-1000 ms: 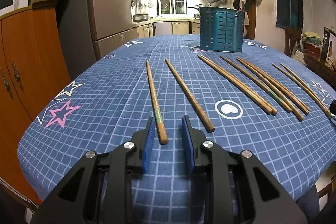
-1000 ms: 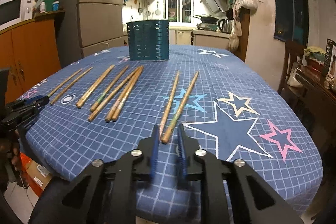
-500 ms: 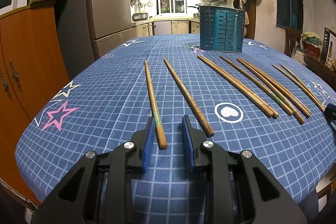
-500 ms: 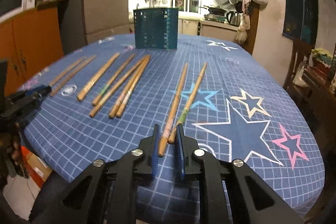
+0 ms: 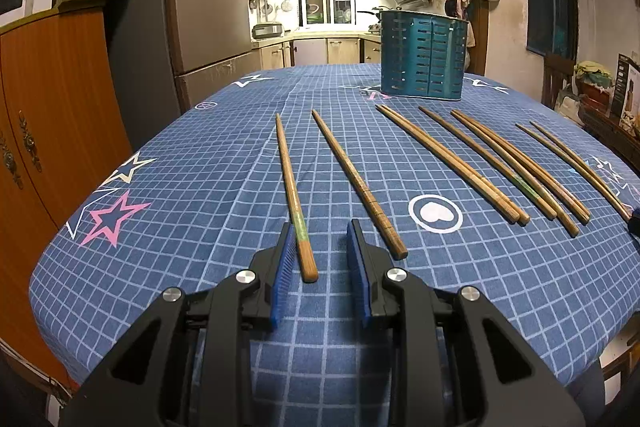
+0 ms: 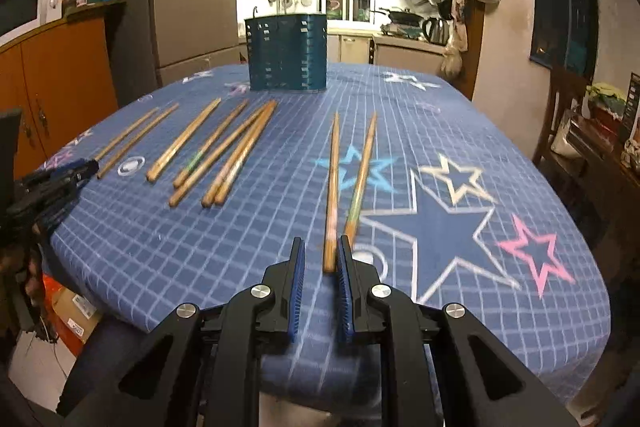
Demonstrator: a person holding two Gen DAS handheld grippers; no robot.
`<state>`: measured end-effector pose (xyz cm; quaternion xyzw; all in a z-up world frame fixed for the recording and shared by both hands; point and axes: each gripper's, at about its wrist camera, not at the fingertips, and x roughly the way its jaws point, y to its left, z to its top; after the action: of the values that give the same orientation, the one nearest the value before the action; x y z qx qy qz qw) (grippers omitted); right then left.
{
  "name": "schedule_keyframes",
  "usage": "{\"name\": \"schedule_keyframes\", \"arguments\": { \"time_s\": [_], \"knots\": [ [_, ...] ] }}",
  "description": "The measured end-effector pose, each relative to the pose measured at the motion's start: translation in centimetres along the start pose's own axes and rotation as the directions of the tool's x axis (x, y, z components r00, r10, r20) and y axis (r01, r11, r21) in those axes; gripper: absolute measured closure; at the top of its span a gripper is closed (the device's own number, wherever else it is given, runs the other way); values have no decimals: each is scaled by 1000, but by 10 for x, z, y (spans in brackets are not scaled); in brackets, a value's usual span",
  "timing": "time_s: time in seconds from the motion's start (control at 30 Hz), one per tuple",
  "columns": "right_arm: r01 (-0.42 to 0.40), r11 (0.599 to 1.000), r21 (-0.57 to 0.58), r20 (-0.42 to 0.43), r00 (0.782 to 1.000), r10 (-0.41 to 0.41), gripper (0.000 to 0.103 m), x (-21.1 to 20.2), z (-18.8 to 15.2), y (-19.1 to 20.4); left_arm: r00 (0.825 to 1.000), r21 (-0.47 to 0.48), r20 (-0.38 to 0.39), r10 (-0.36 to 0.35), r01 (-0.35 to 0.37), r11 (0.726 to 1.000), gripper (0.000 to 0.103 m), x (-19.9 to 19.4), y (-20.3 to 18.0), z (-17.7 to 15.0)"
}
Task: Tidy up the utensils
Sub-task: 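Lower the left tool onto a wooden chopstick and close it while the right tool grasps another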
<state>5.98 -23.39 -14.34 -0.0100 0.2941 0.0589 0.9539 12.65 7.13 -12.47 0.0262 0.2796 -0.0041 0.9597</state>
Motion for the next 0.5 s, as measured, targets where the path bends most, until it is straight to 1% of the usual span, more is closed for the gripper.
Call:
{"name": "schedule_keyframes", "arguments": {
  "time_s": [0.17, 0.4, 0.47, 0.5],
  "knots": [
    [-17, 1000, -3, 15, 1000, 17, 85, 1, -1, 7, 1000, 1, 0, 2, -2, 1000, 78, 0, 0, -1],
    [2, 1000, -2, 51, 999, -2, 85, 1, -3, 9, 1000, 0, 9, 0, 0, 1000, 78, -3, -1, -4],
    [1, 1000, 7, 56, 998, -1, 85, -1, -5, 8, 1000, 1, 10, -6, 6, 1000, 81, -4, -1, -5],
    [3, 1000, 4, 57, 998, -3, 88, -1, -5, 9, 1000, 2, 12, -6, 6, 1000, 86, -5, -2, -5]
  ]
}}
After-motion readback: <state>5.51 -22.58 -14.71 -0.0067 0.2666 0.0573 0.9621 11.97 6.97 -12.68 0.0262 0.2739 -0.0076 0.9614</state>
